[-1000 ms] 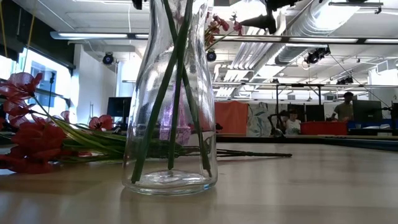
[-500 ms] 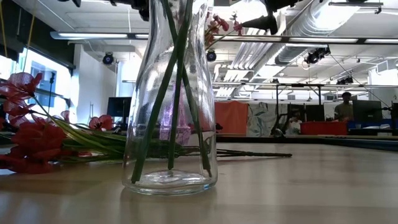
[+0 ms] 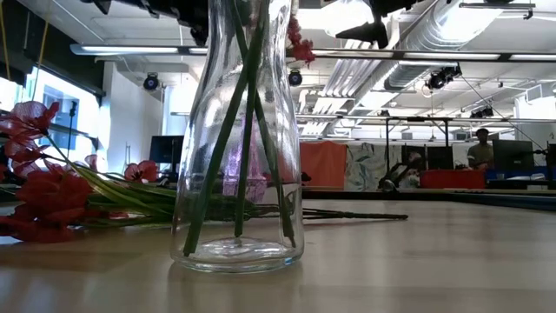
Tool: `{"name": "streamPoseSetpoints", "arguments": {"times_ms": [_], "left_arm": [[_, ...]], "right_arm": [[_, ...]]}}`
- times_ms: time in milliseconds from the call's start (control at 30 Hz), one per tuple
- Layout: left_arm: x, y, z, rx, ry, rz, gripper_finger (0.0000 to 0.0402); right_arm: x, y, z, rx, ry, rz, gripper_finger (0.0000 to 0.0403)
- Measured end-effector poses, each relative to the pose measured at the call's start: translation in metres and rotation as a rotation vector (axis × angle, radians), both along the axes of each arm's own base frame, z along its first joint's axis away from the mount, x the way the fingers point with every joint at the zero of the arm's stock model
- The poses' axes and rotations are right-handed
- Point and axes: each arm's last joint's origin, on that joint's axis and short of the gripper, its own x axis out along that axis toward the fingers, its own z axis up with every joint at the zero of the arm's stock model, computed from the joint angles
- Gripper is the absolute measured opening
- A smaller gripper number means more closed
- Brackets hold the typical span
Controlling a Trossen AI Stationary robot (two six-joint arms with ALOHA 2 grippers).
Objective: Sort flowers into vase by color
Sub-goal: Put the top red flowers into the pink vase
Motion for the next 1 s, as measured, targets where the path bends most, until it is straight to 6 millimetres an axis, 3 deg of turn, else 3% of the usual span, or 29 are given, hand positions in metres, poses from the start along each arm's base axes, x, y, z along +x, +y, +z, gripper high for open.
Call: {"name": "streamPoseSetpoints", "arguments": {"times_ms": [300,533,667,833,1000], "left_arm": [[-0.024,-0.004,0.01,-0.104,0.03,-0.056,0.0222],[-0.063,-0.003,0.024,-0.089,0.044,0.023,0.0233],[-0.079,-0.003,0.025,-0.102,0.029,0.04,0.0227],[-0.094,-0.004,0.006,-0.202,0.007,0.047,0.0211],[-0.107,-0.004,-0.01,-0.284,-0.018,0.059,0.0197]], "right_arm": [[0.001,0.001,0.0,0.029,-0.012,0.004,0.0387],[0.006,0.017,0.0,0.09,-0.02,0.163,0.0387],[0.0,0.027,-0.004,0.094,0.056,0.22,0.0376],[-0.014,0.035,-0.008,0.145,0.149,0.176,0.0306],[0.006,0.052,-0.004,0.081,0.071,0.205,0.0168]]}}
